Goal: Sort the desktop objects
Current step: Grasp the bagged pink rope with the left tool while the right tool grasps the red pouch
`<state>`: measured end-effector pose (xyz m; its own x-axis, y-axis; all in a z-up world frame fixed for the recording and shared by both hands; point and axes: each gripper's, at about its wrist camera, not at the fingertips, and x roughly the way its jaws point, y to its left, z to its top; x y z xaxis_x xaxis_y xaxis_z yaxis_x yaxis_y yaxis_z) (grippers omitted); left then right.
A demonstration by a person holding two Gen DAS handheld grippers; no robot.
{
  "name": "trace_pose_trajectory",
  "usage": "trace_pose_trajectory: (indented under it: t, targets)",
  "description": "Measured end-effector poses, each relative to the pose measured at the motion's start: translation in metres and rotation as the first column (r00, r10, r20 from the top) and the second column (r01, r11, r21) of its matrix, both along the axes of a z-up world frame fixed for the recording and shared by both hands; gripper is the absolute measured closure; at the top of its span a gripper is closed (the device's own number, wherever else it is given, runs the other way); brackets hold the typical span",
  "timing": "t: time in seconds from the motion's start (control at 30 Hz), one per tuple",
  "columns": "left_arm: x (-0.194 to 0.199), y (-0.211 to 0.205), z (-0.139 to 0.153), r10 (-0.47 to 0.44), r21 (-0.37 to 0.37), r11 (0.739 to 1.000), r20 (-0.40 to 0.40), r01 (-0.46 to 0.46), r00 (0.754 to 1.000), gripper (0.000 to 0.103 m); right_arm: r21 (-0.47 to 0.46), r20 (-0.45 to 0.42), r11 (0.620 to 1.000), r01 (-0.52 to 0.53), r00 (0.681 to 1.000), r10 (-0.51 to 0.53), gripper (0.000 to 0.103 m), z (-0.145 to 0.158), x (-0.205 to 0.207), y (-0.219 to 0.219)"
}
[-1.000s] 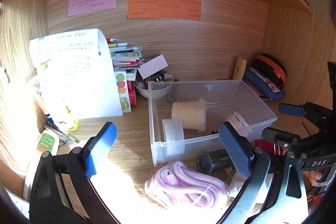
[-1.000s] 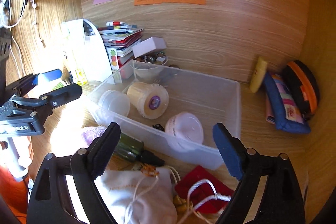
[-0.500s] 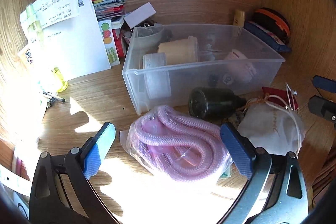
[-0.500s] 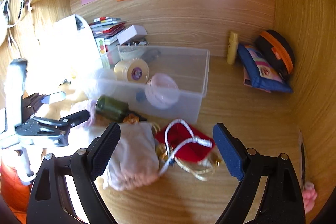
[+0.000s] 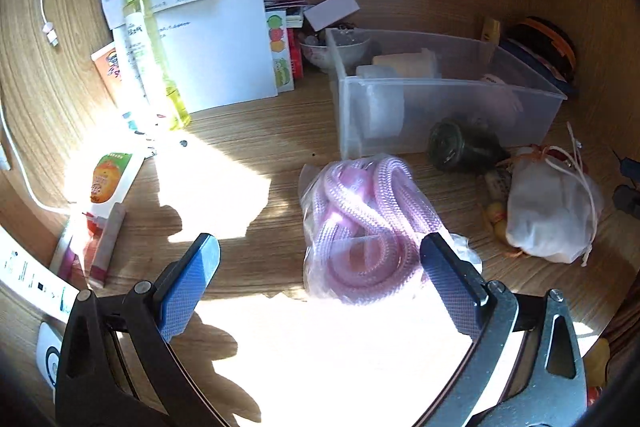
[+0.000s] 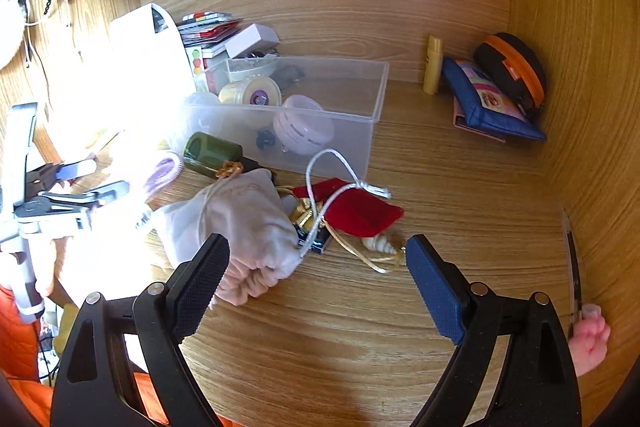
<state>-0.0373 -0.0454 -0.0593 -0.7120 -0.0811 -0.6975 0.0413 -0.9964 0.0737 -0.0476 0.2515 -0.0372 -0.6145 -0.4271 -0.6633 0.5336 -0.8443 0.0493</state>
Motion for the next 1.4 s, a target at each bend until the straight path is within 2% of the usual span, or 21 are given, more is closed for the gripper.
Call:
trace_pose_trajectory:
  t: [0.23,0.53,0.7,0.87,1.07,1.2,1.3,1.37,1.4]
  targets:
    - [0.002,-0.012,-0.005,-0.004,0.032,0.999,0.027,0.003,1.0,0.001,-0.021,0.048,0.998,0.067,0.997,-0.066,0.015,-0.009,-0.014,0.018]
    - [-0.03,0.0,-0.005,-0.061,0.08,0.995,0.072,0.055,0.996,0.001,-0.03,0.08,0.995,0.1,0.992,-0.098,0.015,-0.014,-0.038,0.028]
    - [-0.045,0.0,-0.013,-0.103,0.142,0.986,0.14,0.083,0.985,0.001,-0.014,0.109,0.995,0.094,0.99,-0.092,0.015,-0.02,-0.058,0.027]
    - [-0.052,0.01,-0.028,-0.136,0.072,0.99,0.208,0.124,0.969,0.001,-0.042,0.184,0.998,0.054,0.982,-0.046,0.015,-0.025,-0.078,0.026]
    - [-0.062,0.009,-0.028,-0.141,0.084,0.989,0.212,0.125,0.967,0.0,-0.061,0.24,0.998,0.007,0.971,0.008,0.016,-0.028,-0.093,0.017]
    - [-0.069,0.009,-0.027,-0.146,0.083,0.988,0.214,0.131,0.966,0.0,-0.049,0.243,0.998,-0.04,0.969,0.051,0.018,-0.028,-0.096,0.005]
    - [-0.069,0.01,-0.026,-0.149,0.075,0.988,0.205,0.136,0.967,0.0,-0.054,0.269,0.996,-0.069,0.96,0.082,0.026,-0.031,-0.101,-0.002]
    - [-0.066,0.013,-0.024,-0.151,0.055,0.988,0.184,0.143,0.971,0.006,-0.063,0.284,0.994,-0.085,0.953,0.1,0.039,-0.033,-0.105,-0.005]
    - [-0.064,0.015,-0.022,-0.145,0.04,0.989,0.169,0.14,0.975,0.013,-0.062,0.299,0.993,-0.101,0.947,0.115,0.042,-0.035,-0.107,-0.008]
